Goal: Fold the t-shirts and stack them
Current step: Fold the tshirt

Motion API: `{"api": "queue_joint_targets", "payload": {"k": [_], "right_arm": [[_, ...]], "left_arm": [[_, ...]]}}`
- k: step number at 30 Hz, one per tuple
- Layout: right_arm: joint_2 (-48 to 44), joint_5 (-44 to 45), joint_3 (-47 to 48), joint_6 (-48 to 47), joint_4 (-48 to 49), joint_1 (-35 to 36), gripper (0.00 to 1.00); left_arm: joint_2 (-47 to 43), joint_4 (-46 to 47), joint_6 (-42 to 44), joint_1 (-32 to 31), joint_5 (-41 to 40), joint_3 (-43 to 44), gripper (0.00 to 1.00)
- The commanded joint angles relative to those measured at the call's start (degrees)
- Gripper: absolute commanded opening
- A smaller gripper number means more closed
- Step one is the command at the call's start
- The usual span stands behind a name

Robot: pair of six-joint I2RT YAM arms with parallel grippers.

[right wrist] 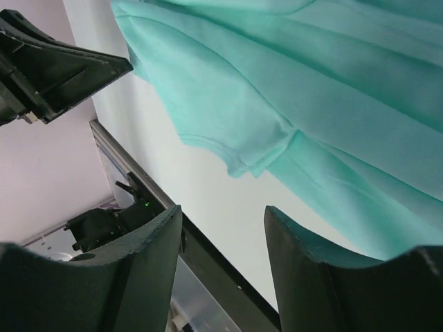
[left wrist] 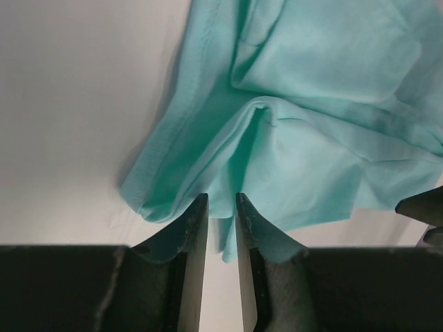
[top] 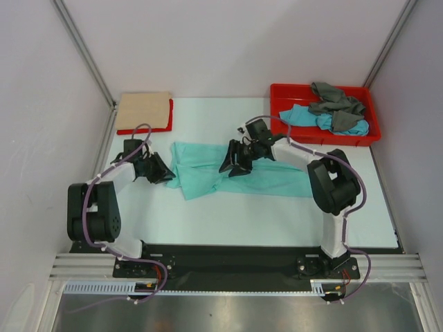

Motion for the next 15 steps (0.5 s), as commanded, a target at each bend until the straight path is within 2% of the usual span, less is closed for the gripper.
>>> {"api": "queue_joint_targets", "payload": {"k": [1,8,15], "right_arm": [[3.5,-0.3,1.9,5.3,2.0,2.1,0.57],[6.4,1.7,2.0,8.0,1.1,5.4,0.47],[7.7,1.9,2.3,9.8,3.7,5.8,0.44]], "left_arm": [[2.4,3.6,0.1,0.3,1.5,-1.0,0.27],[2.6,3.4,1.1,0.3,0.7,-2.7,0.26],[3.2,2.1,2.9,0.3,0.1,-2.6,0.25]]}}
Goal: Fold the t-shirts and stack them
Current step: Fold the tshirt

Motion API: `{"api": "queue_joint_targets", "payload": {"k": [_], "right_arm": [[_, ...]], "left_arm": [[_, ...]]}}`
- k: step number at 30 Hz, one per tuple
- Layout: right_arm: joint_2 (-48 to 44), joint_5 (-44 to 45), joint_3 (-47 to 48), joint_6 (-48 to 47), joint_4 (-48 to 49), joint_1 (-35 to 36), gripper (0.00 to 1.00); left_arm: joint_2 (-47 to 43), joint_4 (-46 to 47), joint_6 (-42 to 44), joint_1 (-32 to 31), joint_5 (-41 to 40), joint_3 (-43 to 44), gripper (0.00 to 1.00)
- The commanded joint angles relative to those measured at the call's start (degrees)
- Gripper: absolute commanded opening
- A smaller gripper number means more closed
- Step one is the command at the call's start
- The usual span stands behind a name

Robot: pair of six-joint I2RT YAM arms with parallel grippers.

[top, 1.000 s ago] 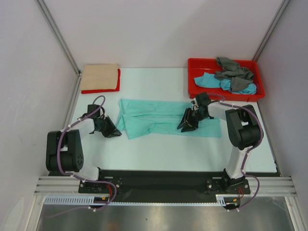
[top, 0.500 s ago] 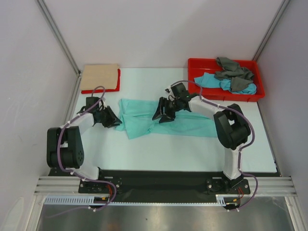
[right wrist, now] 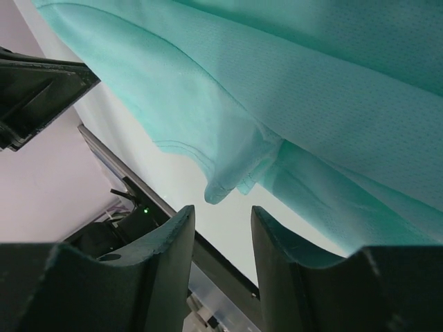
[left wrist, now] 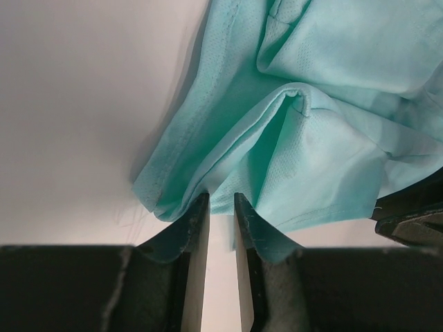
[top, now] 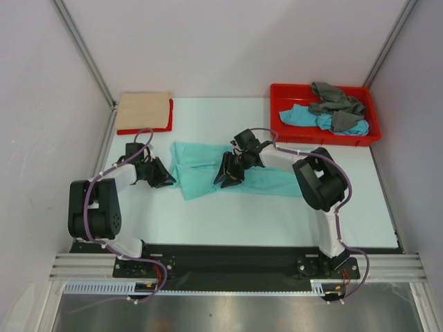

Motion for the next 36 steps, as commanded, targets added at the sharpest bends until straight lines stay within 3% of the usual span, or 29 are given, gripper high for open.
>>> {"api": "queue_joint_targets", "payload": {"k": [1,5,11,18,29,32,36], "right_arm": [[1.0,0.5,1.6,1.8,2.3,0.3,0.43],[2.0,0.2,1.3,2.5,2.7,0.5,0.42],[4.0,-1.0,3.4,3.5,3.7,0.5,0.31],[3.5,-2.9,3.4,6.4,5.9,-0.3,0.02],[4.2,-8.0,2.9,18.8,14.8,-5.8,0.04],[4.9,-9.9,1.6,24.3,22.9,-6.9,0.06],[7.1,-11.9,1.6,30.6,29.8,-8.7,0.21]], "left_arm": [[0.1,1.1,2.2,0.2,0.2,-0.4,0.25],[-0.1,1.1,2.1,0.3,0.4,-0.6,0.25],[0.0,0.9,2.4,0.3,0.1,-0.6,0.25],[0.4,0.3,2.5,0.3,-0.8,-0.4,0.24],[1.5,-1.6,3.5,0.3,-2.8,0.1,0.20],[1.7,-1.9,4.0,0.3,-3.2,0.1,0.19],[2.0,-2.0,4.2,0.3,-2.9,0.2,0.19]]}}
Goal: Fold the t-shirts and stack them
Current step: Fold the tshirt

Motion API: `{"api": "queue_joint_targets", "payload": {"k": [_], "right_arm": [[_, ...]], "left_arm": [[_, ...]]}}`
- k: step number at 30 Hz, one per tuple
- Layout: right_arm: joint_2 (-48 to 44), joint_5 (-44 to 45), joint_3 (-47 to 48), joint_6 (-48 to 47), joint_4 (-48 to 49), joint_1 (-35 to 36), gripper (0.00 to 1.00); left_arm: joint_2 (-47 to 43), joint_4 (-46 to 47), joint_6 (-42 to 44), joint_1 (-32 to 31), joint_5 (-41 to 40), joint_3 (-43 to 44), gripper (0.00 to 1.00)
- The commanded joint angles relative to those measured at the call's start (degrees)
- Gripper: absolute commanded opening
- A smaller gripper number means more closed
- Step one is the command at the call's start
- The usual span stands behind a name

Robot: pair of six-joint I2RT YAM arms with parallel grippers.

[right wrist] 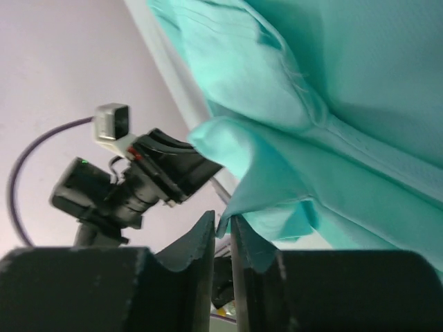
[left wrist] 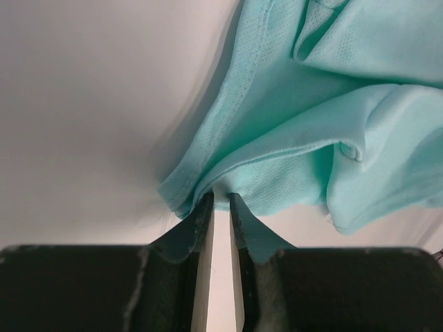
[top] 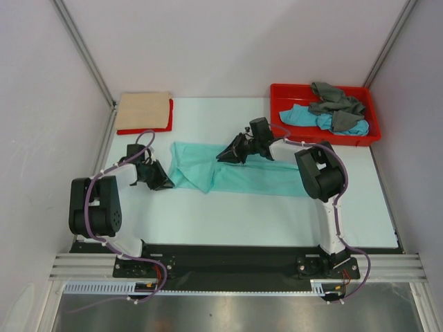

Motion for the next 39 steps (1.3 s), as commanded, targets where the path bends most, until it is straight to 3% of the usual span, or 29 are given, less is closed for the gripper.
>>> {"api": "queue_joint_targets", "payload": {"k": [1,4,7,8,11,14,17,20,24,29,32,39], "right_arm": [[2.7,-3.8,1.0,6.9,9.7,-1.2,0.23],[2.6,-4.0,3.0,3.9,5.8,-2.1,0.27],[0.8,-3.1,5.2,-6.2,-5.9,-2.5,0.29],[0.0,-2.1,6.2,-13.9,-14.1,-2.7,0.30],[-3.0,5.7,8.6,-24.2,-27.9,-2.8,0.36],[-6.5,10.4,6.4,-31.6,-33.9,-2.9,0.39],[-10.5,13.4,1.1,-34.3,-35.2,-4.2,0.39],[-13.3,13.8,-5.2,-34.5,-33.9,-6.0,0.38],[-17.6,15.9,-9.3,-36.8,-35.4,-9.4,0.34],[-19.7,17.6,-11.7,-39.1,-36.6,-11.4,0.30],[-20.3,17.0,-13.2,-38.5,-35.5,-12.2,0.29],[-20.5,17.0,-13.1,-39.1,-35.7,-13.0,0.28]], "left_arm": [[0.5,-0.6,1.8,0.3,-0.9,0.6,0.19],[-0.3,-1.0,2.5,0.2,1.3,1.6,0.21],[-3.0,-2.8,3.6,0.3,2.5,3.5,0.25],[-4.3,-3.3,3.6,0.3,2.6,3.9,0.29],[-8.5,-4.0,3.0,0.2,3.8,4.5,0.38],[-10.1,-1.7,0.5,0.2,7.0,3.5,0.43],[-7.1,4.3,-3.2,0.1,12.4,2.2,0.47],[-3.1,5.8,-4.3,-0.6,14.6,4.3,0.44],[1.3,4.8,-4.7,-1.7,13.8,7.1,0.22],[3.3,2.6,-5.4,-2.9,10.0,8.9,0.12],[4.7,2.4,-5.9,-3.3,7.9,9.3,0.14],[9.2,4.7,-7.7,-5.1,11.2,11.1,0.17]]}}
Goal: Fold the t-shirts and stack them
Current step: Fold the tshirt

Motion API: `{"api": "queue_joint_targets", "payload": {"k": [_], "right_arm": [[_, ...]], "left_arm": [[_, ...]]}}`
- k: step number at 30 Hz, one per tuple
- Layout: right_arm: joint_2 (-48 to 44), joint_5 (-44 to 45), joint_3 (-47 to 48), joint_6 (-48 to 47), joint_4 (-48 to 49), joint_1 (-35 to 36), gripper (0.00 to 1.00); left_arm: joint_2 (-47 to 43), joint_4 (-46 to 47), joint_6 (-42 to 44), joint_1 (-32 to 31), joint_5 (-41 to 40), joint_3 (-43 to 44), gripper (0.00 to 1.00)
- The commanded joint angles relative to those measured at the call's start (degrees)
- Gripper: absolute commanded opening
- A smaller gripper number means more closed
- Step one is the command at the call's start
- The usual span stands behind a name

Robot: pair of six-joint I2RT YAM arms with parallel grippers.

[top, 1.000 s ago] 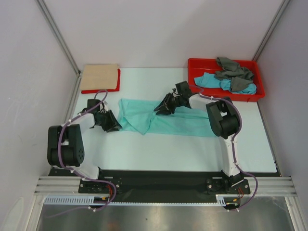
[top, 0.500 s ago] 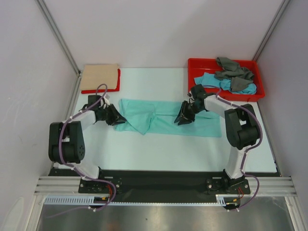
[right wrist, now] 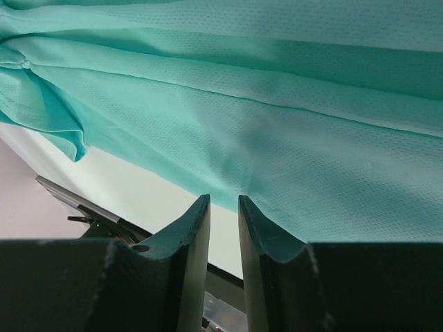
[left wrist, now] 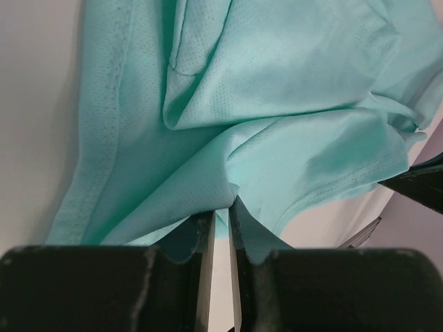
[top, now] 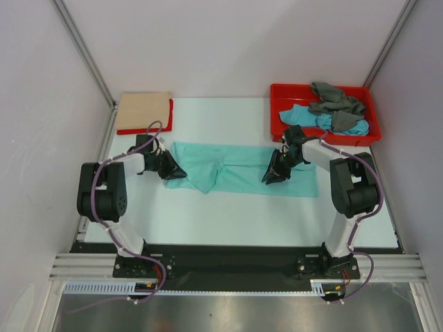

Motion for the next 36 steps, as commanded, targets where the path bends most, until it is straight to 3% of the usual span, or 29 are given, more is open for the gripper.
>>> {"api": "queue_joint_targets", "payload": {"k": [1,6,9,16,29,36], "right_arm": [[-2.9,0.5,-0.2,-1.4,0.1,-0.8,0.28],[-3.2,0.2,-1.3,-1.5,0.2,-1.4,0.28],[-3.6,0.2,-1.5,-1.8,0.1,-1.6,0.27],[-5.0,1.6,-4.0,-1.5,1.8,-2.7,0.27],[-8.5,8.8,-3.4,-2.6,-2.1,-11.4,0.25],[-6.2,11.0,-5.1,-4.1,0.5,-15.2,0.23]], "left_arm": [[0.8,1.6,-1.6,-1.4,1.3,3.1,0.17],[2.0,1.9,-2.1,-1.3,1.0,5.5,0.14],[-2.5,-0.9,-1.6,-1.4,-1.8,3.9,0.12],[-9.5,-4.7,-0.7,-1.7,-6.0,-3.1,0.23],[-1.5,-6.5,0.8,-3.0,-4.8,1.6,0.19],[-7.0,-8.7,1.6,-3.1,-7.8,0.2,0.19]]}}
